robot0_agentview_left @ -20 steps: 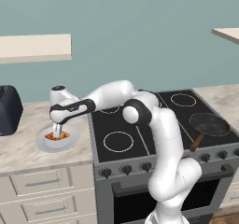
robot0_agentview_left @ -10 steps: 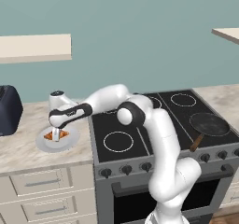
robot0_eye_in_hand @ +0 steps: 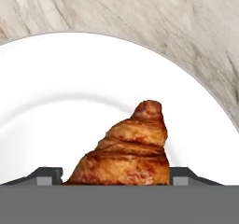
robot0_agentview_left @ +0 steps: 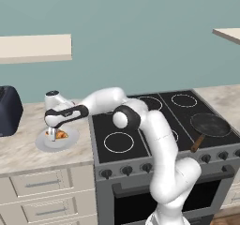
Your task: Pick the croissant and place it on the pan. Then turn on the stove to warm the croissant.
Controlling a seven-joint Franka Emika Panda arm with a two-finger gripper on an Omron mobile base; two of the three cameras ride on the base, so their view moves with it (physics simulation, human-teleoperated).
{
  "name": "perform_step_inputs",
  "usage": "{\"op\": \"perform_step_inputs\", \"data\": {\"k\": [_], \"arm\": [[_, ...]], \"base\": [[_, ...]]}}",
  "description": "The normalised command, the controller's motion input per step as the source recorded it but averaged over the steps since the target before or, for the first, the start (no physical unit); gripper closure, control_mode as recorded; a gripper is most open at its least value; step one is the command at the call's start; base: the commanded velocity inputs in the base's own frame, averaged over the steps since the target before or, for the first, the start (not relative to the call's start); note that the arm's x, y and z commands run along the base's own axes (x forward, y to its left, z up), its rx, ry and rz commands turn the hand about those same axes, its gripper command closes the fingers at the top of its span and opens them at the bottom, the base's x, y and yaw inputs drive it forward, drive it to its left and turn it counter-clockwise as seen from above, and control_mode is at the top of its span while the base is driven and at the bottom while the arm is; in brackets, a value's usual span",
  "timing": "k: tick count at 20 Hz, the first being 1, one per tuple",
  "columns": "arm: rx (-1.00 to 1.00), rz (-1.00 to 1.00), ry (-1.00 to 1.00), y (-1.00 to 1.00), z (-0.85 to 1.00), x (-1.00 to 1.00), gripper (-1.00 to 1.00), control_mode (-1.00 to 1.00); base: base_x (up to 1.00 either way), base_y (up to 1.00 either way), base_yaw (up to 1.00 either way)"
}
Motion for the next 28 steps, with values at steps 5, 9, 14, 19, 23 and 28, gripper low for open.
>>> {"op": "perform_step_inputs", "data": {"k": [5,9,14,19,23,28], "arm": [[0.0,0.0,-0.18,-0.26,-0.02,-0.2,1.0,-1.0],[0.07,-0.03,-0.26,-0.41,0.41,-0.27,1.0,-1.0],[0.12,-0.08,-0.14,-0.41,0.78,-0.17,1.0,-1.0],[0.16,-0.17,-0.17,-0.6,0.85,-0.27,1.0,-1.0],[0.17,-0.25,-0.18,-0.73,0.81,-0.29,1.0,-1.0],[0.05,-0.3,-0.11,-0.79,0.64,-0.34,1.0,-1.0]], "base": [[0.0,0.0,0.0],[0.0,0.0,0.0],[0.0,0.0,0.0],[0.0,0.0,0.0],[0.0,0.0,0.0],[0.0,0.0,0.0]]}}
